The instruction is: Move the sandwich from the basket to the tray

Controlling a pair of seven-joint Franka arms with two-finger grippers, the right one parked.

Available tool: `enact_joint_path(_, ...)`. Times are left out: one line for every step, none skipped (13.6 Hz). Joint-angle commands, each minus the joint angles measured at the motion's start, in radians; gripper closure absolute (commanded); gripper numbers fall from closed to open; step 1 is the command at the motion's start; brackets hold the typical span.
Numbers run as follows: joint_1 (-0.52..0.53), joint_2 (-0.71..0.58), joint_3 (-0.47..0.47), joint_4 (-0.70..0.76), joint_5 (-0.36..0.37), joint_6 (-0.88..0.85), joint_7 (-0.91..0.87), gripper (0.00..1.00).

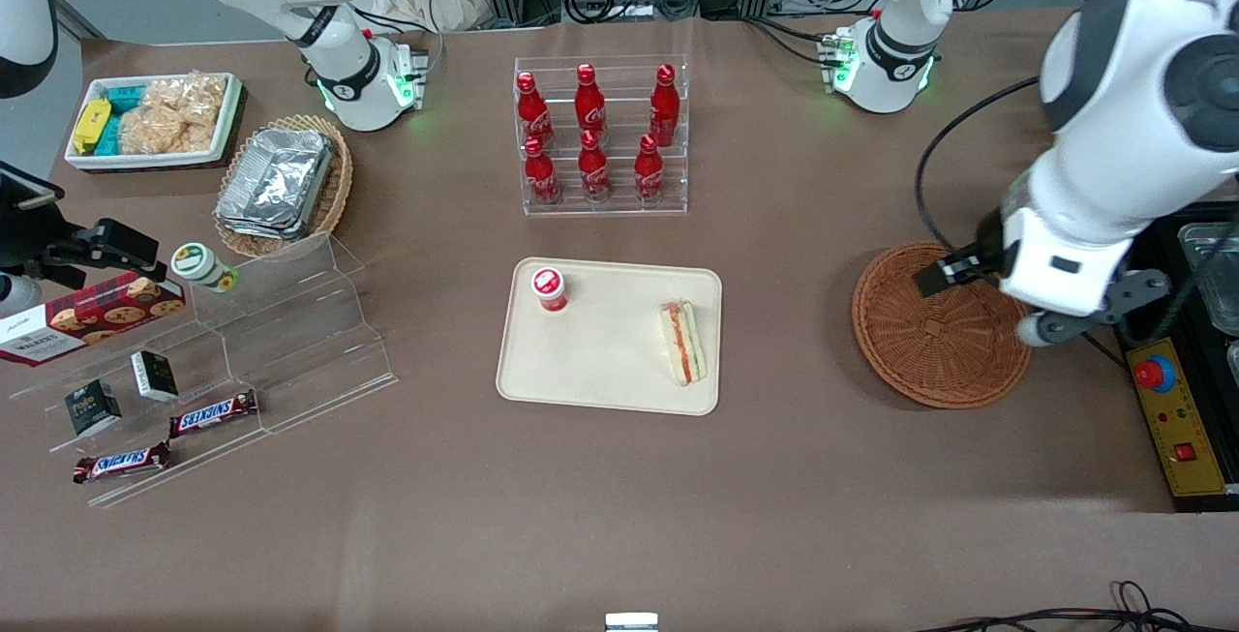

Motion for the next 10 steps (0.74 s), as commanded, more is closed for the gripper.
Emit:
enact_joint_path(-0.062,-0.103,0.134,-0.092,-0.045,-0.005,0.134,0.00)
enact_joint_path(-0.073,-0.128,0.168,-0.110,-0.050,-0.005,0.185,0.00)
enact_joint_path(-0.089,-0.156,0.217,-0.127,-0.063,-0.005,0.240,0.00)
enact_joint_path(-0.106,-0.183,0.267,-0.148,-0.079,-0.005,0.293,0.00)
enact_joint_path(-0.116,-0.209,0.298,-0.164,-0.088,-0.007,0.341,0.00)
enact_joint_path(-0.116,-0.232,0.317,-0.181,-0.088,-0.007,0.390,0.00)
enact_joint_path(-0.116,-0.252,0.334,-0.199,-0.088,-0.007,0.430,0.00)
enact_joint_path(-0.116,-0.271,0.341,-0.214,-0.088,-0.010,0.459,0.00)
enact_joint_path(-0.113,-0.286,0.343,-0.224,-0.088,-0.013,0.473,0.00)
enact_joint_path(-0.107,-0.298,0.343,-0.230,-0.088,-0.016,0.478,0.00)
